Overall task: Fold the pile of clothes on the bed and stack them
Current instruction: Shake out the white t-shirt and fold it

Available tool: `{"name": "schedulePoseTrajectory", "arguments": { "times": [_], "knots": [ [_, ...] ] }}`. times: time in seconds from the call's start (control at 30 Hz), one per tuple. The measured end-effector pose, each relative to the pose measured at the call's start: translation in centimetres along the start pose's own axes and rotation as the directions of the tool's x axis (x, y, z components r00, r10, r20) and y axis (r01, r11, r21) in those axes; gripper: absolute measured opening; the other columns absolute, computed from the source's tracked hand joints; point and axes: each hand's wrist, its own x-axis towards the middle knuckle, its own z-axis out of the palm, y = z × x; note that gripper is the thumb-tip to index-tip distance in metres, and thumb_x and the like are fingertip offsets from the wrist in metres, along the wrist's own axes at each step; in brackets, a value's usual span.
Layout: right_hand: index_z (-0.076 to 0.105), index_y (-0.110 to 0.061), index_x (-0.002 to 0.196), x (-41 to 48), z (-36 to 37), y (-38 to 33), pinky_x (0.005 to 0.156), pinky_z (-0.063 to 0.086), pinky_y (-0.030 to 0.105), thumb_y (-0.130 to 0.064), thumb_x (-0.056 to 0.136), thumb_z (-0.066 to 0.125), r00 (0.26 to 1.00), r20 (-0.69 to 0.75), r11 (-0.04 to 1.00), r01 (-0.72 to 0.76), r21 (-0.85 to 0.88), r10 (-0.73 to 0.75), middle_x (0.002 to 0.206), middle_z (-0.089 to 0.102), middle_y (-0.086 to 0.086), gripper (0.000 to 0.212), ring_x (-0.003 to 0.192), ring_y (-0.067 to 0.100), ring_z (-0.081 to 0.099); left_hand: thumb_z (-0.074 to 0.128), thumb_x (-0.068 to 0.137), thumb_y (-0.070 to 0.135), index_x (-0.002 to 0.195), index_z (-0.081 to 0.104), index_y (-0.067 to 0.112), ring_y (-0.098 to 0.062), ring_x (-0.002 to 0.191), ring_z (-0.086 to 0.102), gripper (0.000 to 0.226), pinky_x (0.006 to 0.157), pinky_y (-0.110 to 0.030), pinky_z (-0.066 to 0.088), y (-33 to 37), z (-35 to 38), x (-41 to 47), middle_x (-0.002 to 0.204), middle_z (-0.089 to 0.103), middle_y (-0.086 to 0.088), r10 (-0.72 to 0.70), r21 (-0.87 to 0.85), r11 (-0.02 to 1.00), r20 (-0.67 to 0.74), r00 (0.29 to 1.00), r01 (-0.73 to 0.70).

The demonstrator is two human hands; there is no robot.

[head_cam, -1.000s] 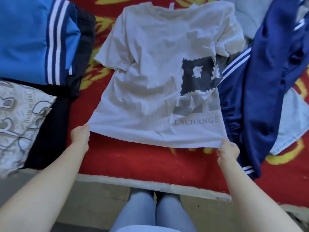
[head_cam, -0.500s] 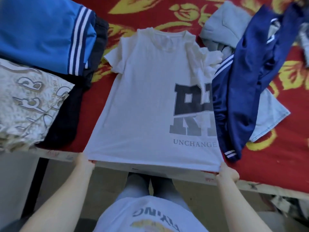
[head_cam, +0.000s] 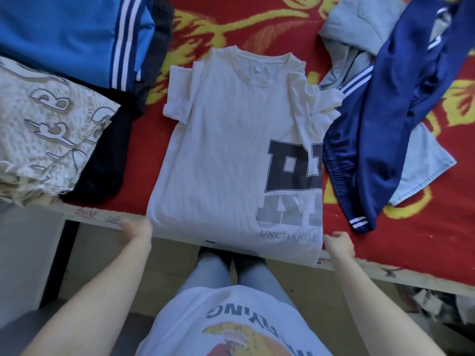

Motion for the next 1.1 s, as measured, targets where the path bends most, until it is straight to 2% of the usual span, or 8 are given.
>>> {"name": "schedulePoseTrajectory", "arguments": {
  "times": [0.37,0.57,0.63,0.7,0.77,0.87,1.0,1.1],
  "knots": [
    [0.047,-0.006,0.128,6.3,-0.5,-19.3,0.095,0.036,0.036,-0.019,0.086,0.055,0.913,-0.092,0.907,0.406,0.111,-0.397,0.13,0.05,0.015,0.044,0.12,0.032,0.045,0.05,0.09,0.011,0.136,0.038,0.006,-0.032,0.126,0.037,0.047,0.097,-0.043,0.04,13.1,8.2,-3.1,0.14,0.033,-0.017,0.58,0.079,0.778,0.291,0.761,-0.624],
    [0.041,-0.008,0.123,11.8,-1.1,-25.7,0.075,0.044,0.035,-0.02,0.086,0.057,0.962,-0.121,0.844,0.273,0.463,-0.244,0.126,0.049,0.014,0.042,0.1,0.029,0.053,0.048,0.092,0.012,0.137,0.036,0.01,-0.026,0.128,0.032,0.047,0.101,-0.042,0.037,16.4,11.9,-1.2,0.143,0.03,-0.013,0.666,0.158,0.654,0.343,0.662,-0.74],
    [0.044,-0.01,0.091,12.7,-0.8,-26.5,0.056,0.038,0.026,-0.018,0.086,0.06,0.986,-0.024,0.815,0.15,0.56,-0.165,0.103,0.052,0.011,0.019,0.073,0.021,0.048,0.048,0.092,0.012,0.137,0.037,0.01,-0.026,0.128,0.032,0.047,0.101,-0.042,0.036,16.8,12.8,-0.4,0.143,0.031,-0.012,0.671,0.163,0.651,0.332,0.663,-0.741],
    [0.037,-0.015,0.069,12.9,-1.1,-26.8,0.049,0.035,0.019,-0.014,0.088,0.059,0.987,0.03,0.816,0.115,0.566,-0.16,0.084,0.048,0.005,0.03,0.069,0.02,0.044,0.049,0.091,0.011,0.137,0.037,0.009,-0.027,0.129,0.033,0.047,0.103,-0.042,0.034,17.1,13.3,-0.1,0.143,0.031,-0.013,0.667,0.176,0.652,0.33,0.668,-0.738],
    [0.033,-0.018,0.063,13.2,-2.2,-26.5,0.04,0.032,0.013,-0.009,0.086,0.057,0.975,-0.134,0.759,0.222,0.612,-0.176,0.071,0.043,0.0,0.035,0.062,0.018,0.04,0.05,0.091,0.011,0.137,0.037,0.008,-0.028,0.129,0.033,0.047,0.104,-0.044,0.034,17.4,13.7,0.1,0.142,0.032,-0.014,0.666,0.18,0.651,0.33,0.668,-0.738],
    [0.031,-0.023,0.064,14.0,-5.3,-23.8,0.051,0.034,0.01,-0.006,0.082,0.052,0.859,-0.51,0.564,0.446,0.695,-0.05,0.072,0.043,-0.005,0.033,0.06,0.005,0.039,0.051,0.09,0.009,0.133,0.042,0.005,-0.03,0.128,0.033,0.044,0.104,-0.044,0.032,18.1,14.0,0.2,0.14,0.036,-0.016,0.691,0.19,0.639,0.284,0.665,-0.746],
    [0.032,-0.026,0.072,15.6,-5.3,-19.4,0.059,0.037,0.014,-0.008,0.088,0.051,0.905,-0.422,0.633,0.297,0.715,0.052,0.078,0.04,-0.006,0.03,0.065,0.008,0.041,0.051,0.089,0.016,0.125,0.048,0.005,-0.035,0.126,0.031,0.038,0.1,-0.046,0.029,19.5,14.0,0.2,0.137,0.039,-0.017,0.671,0.252,0.703,0.077,0.738,-0.666],
    [0.045,-0.014,0.106,16.2,-4.3,-19.2,0.067,0.037,0.011,-0.011,0.087,0.058,0.941,-0.339,0.624,0.267,0.734,-0.004,0.099,0.043,0.0,0.023,0.09,0.013,0.042,0.049,0.088,0.026,0.127,0.043,0.005,-0.035,0.121,0.043,0.045,0.097,-0.046,0.037,21.1,14.3,2.0,0.132,0.045,-0.017,0.386,-0.07,0.919,-0.036,0.922,-0.388]
  ]
}}
